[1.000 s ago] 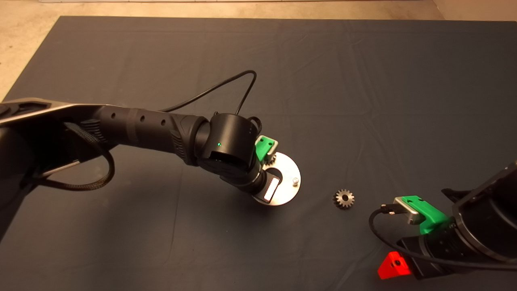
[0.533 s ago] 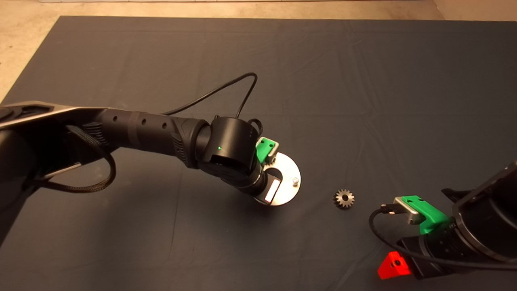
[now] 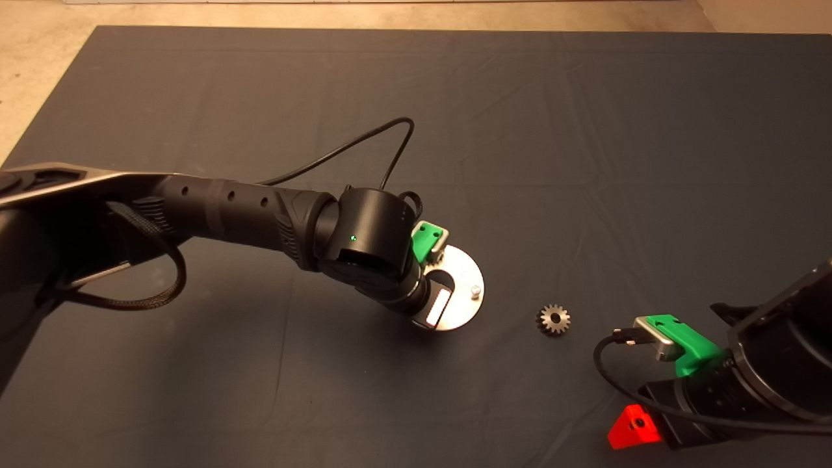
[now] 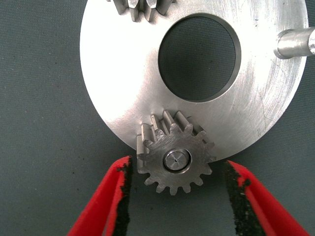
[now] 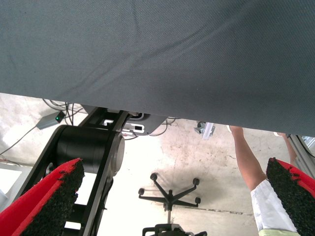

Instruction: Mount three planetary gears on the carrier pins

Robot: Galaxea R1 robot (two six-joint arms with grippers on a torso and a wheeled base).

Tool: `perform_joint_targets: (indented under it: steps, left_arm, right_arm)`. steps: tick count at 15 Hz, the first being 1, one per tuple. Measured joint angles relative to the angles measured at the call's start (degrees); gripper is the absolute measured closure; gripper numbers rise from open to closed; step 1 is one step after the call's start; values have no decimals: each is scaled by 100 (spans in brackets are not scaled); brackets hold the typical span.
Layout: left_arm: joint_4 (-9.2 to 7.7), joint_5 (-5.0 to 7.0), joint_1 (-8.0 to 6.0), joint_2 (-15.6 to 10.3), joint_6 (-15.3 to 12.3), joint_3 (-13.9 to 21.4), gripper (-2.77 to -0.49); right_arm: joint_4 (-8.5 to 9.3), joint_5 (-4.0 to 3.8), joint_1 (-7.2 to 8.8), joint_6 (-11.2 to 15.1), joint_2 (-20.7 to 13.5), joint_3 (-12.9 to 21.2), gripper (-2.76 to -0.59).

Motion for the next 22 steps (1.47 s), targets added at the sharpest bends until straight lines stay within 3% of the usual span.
perform_joint_targets:
  steps: [4, 7, 9, 11, 13, 17, 19, 20, 22]
  left_arm:
    - [-79, -1, -52, -85, -15, 132, -146]
    - [-474, -17, -408, -429, -113, 179, -160]
    - [-856, -15, -480, -876, -251, 256, -164]
    - [-1268, -2, -483, -1403, -458, 527, -176]
    - [-1629, 21, -537, -1790, -583, 749, -176]
    - [-2094, 0, -588, -2165, -897, 1586, -176]
    - [-2184, 3, -589, -2291, -1047, 1839, -176]
    - [-2205, 5, -590, -2309, -1125, 1916, -176]
    - [-2228, 0, -590, -2350, -1192, 2057, -176]
  right_arm:
    - [0, 0, 0, 0, 0, 0, -275]
    - [0, 0, 0, -65, 0, -1, -275]
    - [0, -2, 0, -369, 0, -67, -275]
    - [0, 5, 5, -1093, 2, -361, -275]
    - [-2, 8, 49, -2072, 6, -891, -275]
    - [-5, -2, 145, -3823, 215, -1934, -275]
    - [-9, -3, 145, -4388, 472, -2308, -275]
    - [-11, -4, 148, -4444, 520, -2351, -275]
    - [-13, 9, 162, -4900, 940, -2662, -275]
